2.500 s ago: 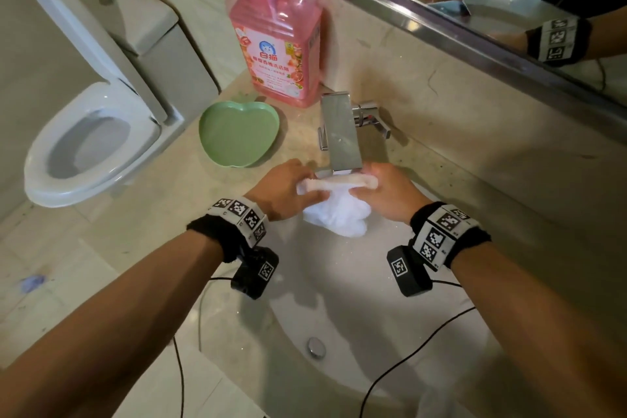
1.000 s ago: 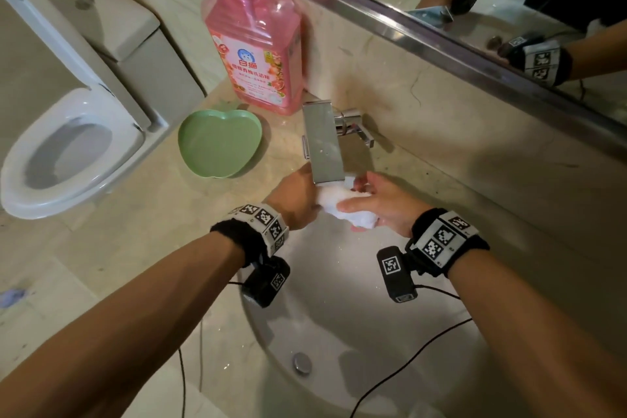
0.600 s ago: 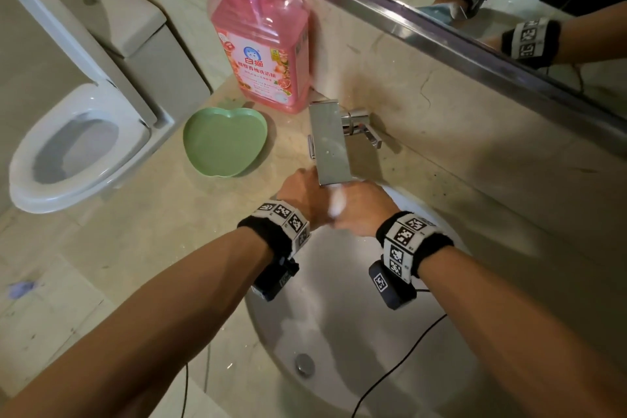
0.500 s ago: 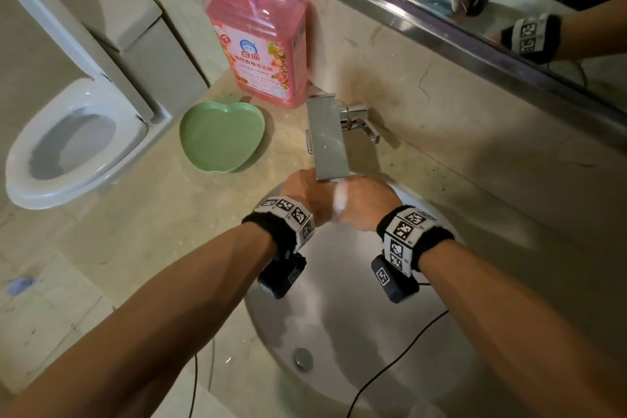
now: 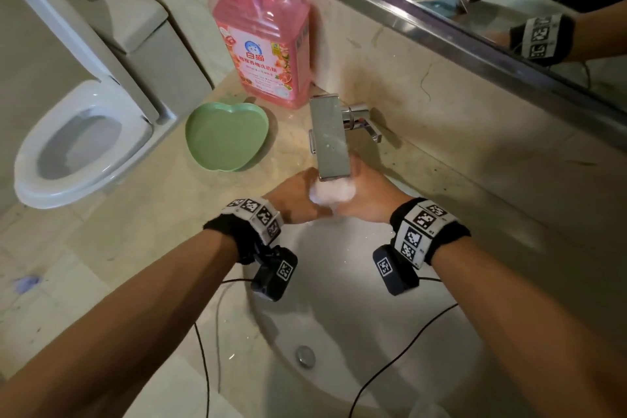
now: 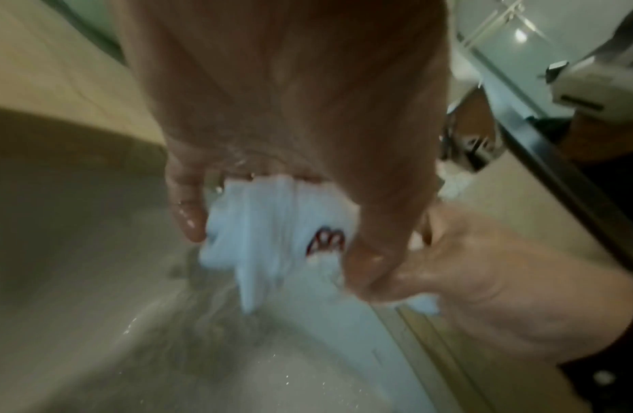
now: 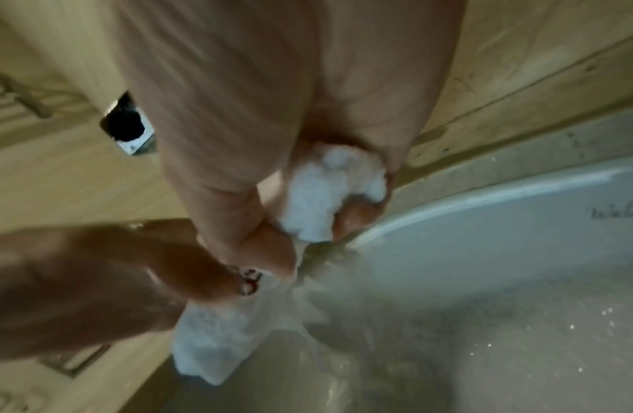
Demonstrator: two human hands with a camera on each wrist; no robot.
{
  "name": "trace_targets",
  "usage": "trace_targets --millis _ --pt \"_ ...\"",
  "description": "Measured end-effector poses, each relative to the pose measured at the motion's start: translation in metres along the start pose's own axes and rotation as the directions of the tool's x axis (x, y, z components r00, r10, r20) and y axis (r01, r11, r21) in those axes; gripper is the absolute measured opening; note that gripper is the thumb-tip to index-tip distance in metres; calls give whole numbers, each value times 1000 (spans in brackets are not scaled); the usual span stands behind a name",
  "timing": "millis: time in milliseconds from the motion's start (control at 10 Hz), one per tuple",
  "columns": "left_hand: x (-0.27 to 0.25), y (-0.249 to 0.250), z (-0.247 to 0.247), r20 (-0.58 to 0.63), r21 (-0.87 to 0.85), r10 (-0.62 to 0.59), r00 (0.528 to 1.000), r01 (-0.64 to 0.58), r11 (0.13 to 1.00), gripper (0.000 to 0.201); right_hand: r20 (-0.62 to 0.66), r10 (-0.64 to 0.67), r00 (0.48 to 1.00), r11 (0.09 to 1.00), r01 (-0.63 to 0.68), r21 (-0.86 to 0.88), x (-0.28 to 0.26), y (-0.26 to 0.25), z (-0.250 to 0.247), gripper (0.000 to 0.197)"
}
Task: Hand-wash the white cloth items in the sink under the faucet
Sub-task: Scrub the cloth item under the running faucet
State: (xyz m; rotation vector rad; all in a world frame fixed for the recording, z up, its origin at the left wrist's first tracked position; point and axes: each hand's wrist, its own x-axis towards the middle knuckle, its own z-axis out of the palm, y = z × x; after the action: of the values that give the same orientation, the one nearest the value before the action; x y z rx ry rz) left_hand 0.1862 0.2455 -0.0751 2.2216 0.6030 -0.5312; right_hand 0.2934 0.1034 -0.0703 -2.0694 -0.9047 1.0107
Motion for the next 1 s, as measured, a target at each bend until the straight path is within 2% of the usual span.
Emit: trace_targets --millis 100,200,300,400,500,600,700,800,900,1000 --pt "-12 -17 -9 117 -135 18 993 -2 991 70 -25 -102 994 972 105 210 -4 -6 12 44" --pt "-25 -23 -14 137 -211 -9 991 38 977 65 -161 -167 973 967 193 167 -5 -11 23 35" --pt "-33 -21 -13 46 -177 -15 999 22 984 59 -163 -261 951 965 260 -31 -6 -13 31 42" --pt "-38 -19 -7 1 -75 29 1000 -29 997 50 -227 -33 973 996 14 -87 -8 -9 31 76" --pt "-38 -16 -2 -55 -105 71 996 -77 992 52 -307 86 948 989 -118 -87 -14 -7 33 78" --pt "-35 -8 0 -156 -124 67 985 -87 989 57 -283 68 957 985 -110 -135 -21 -2 32 59" --pt "-29 0 -2 -133 -175 16 991 -40 984 66 -250 70 966 994 -90 -66 -28 3 21 63" --pt "-22 8 -4 -109 -292 4 994 -36 956 67 -257 146 955 989 -133 69 -35 13 7 73" --pt "-18 13 -2 -187 -380 1 982 -73 922 51 -284 254 924 952 -188 240 -41 23 2 46" --pt "-17 13 -3 -215 -452 -4 977 -97 887 34 -300 264 917 929 -158 333 -43 26 7 12"
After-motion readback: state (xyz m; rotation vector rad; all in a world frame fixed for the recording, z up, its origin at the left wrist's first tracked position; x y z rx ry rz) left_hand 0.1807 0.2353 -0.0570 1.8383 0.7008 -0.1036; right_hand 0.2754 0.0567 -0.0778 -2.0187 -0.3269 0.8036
